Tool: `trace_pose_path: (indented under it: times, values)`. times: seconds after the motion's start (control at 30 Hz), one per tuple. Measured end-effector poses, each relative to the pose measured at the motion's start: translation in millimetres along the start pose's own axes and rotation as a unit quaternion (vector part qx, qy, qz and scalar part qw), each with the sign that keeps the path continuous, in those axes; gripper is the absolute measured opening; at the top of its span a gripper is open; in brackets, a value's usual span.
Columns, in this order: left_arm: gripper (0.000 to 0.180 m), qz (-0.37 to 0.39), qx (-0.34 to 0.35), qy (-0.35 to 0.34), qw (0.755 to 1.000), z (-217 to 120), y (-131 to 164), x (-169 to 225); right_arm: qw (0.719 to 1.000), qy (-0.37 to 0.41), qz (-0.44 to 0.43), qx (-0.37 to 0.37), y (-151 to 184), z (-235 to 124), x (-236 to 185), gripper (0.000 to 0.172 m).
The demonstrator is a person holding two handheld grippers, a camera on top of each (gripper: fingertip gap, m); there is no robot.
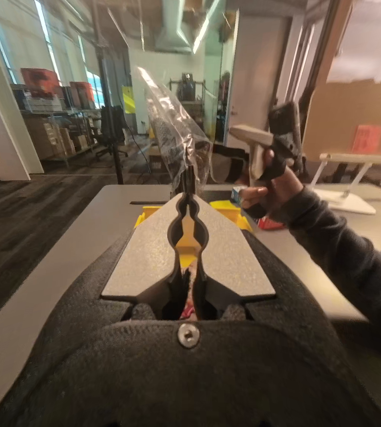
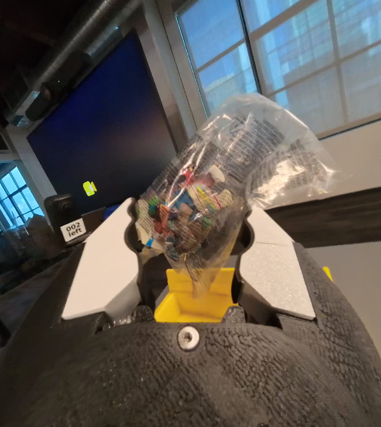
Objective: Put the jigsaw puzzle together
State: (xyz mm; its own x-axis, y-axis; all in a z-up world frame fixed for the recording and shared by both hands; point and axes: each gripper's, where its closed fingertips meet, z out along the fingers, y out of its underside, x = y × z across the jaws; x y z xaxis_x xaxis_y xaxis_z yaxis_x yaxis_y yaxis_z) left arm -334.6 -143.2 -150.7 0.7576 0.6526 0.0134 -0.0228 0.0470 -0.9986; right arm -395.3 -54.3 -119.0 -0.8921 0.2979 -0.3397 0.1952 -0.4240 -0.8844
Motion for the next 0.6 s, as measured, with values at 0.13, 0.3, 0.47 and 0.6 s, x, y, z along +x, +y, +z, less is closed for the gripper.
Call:
trace_pose_path:
  times: [0.13,0.3,0.47,0.6]
  values:
    - [0.0,0.084,-0.055,0.038,0.994,0,3,4,0.996,0.029,-0.083,0.026,-12,-5,-1,0.111]
    - [0.0,0.162,-0.08,0.036,0.983,0,0,2,0.988,0.054,-0.147,0.011,-13,-12,2,0.116]
    - [0.0,0.184,-0.07,0.09,0.976,3,5,25,0.997,0.011,-0.06,0.057,-21,-15,0,0.115]
    - [0.0,0.284,-0.073,0.036,0.955,6,9,22,0.999,0.009,-0.043,0.029,-16,-13,-1,0.117]
